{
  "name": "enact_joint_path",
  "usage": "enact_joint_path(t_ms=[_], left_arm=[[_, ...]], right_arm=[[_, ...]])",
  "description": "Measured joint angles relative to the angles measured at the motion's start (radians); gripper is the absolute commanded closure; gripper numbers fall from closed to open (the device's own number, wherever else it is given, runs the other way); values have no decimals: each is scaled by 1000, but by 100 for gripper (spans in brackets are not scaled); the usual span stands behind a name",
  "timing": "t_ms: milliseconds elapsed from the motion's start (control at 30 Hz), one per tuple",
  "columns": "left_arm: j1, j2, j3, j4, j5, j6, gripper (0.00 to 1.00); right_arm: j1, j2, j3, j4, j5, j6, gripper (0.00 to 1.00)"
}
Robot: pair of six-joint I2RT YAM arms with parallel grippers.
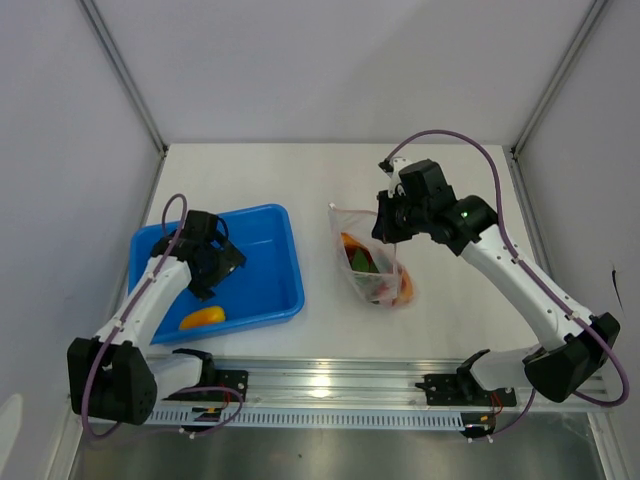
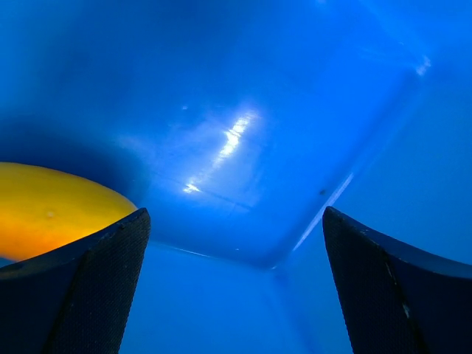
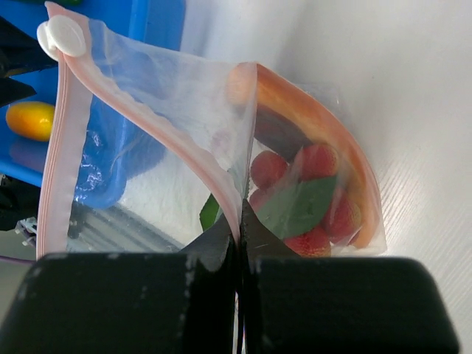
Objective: Place the food in the zip-top bag and seal the zipper
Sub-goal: Pick up the fake vegetable from the bin.
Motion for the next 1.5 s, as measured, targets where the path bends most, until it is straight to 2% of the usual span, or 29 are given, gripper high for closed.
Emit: enact_joint_path(t_ms=[233, 400, 567, 733, 900, 1033, 1200, 1500], left_arm=[[53, 76, 2, -37, 20, 0, 1], [69, 93, 2, -25, 64, 58, 2], [77, 180, 2, -37, 21, 110, 2], [179, 208, 18, -32, 10, 123, 3], [266, 270, 62, 28, 11, 124, 4], [299, 275, 63, 102, 23, 132, 4], [394, 275, 63, 167, 41, 127, 4], [434, 354, 99, 249, 45, 41, 4]], right_arm=[[-1, 12, 51, -34, -21, -2, 100], [-4, 27, 99, -79, -43, 26, 100], [-6, 84, 132, -118, -55, 52, 100], [-11, 124, 134, -133, -68, 83, 100], [-49, 138, 135, -136, -103, 84, 100], [-83, 162, 135, -128, -126, 82, 100], [-85, 183, 135, -125, -148, 74, 100], [-87, 183, 135, -118, -168, 54, 100]])
